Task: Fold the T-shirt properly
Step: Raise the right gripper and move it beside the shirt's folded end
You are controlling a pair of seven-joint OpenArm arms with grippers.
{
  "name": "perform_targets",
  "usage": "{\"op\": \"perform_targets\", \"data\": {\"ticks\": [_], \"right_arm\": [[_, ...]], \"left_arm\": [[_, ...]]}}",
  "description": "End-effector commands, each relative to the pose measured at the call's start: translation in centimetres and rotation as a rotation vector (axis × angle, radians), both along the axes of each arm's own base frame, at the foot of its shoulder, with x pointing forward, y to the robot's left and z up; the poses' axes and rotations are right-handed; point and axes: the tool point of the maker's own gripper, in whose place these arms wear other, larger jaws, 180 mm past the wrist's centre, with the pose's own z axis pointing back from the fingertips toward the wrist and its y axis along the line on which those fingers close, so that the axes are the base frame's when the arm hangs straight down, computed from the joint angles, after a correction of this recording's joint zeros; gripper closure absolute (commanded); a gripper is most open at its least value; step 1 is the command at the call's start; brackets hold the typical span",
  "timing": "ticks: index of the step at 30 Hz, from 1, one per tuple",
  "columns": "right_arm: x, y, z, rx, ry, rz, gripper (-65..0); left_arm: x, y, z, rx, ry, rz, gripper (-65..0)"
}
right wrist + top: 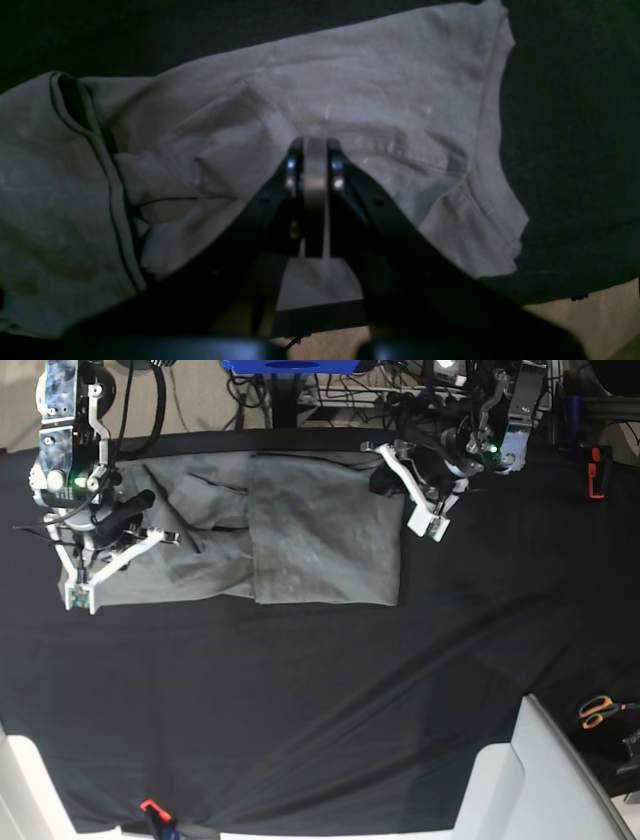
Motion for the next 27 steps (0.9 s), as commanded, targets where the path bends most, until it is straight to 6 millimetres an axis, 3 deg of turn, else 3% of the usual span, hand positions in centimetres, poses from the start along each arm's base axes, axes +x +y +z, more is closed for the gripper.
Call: {"op": "perform_targets", "data": {"ticks": [1,12,19,22,24,27], "right_arm": [[0.8,-0.2,1.1,-0.009,-0.046,0.0,-1.4],[1.1,-0.2,1.3,-0.008,-0.056,0.0,-1.4],[1.5,-0.2,1.5,-0.007,-0.065,-0.001,-1.4],[2.6,-0.8,2.5,-0.021,-0.122,-0.009,-1.5],[3.4,-2.0,3.6,-0.019,-0.19,-0.015,-1.7],[4.7,-2.7,5.7,0.14,-0.286,0.038,-1.7]], "left_arm": [[-1.4,1.3,-0.8,0.057,0.049,-0.015,0.0],[-1.8,6.0,-0.4,0.124,0.048,0.074,0.0],[0.1,4.0,3.3,0.094,-0.07,0.032,0.0],[0.3,3.5,5.1,0.089,-0.12,0.015,0.0],[0.6,4.8,6.0,0.104,-0.145,0.053,0.0],[0.9,8.0,6.7,0.152,-0.162,0.13,0.0]]}}
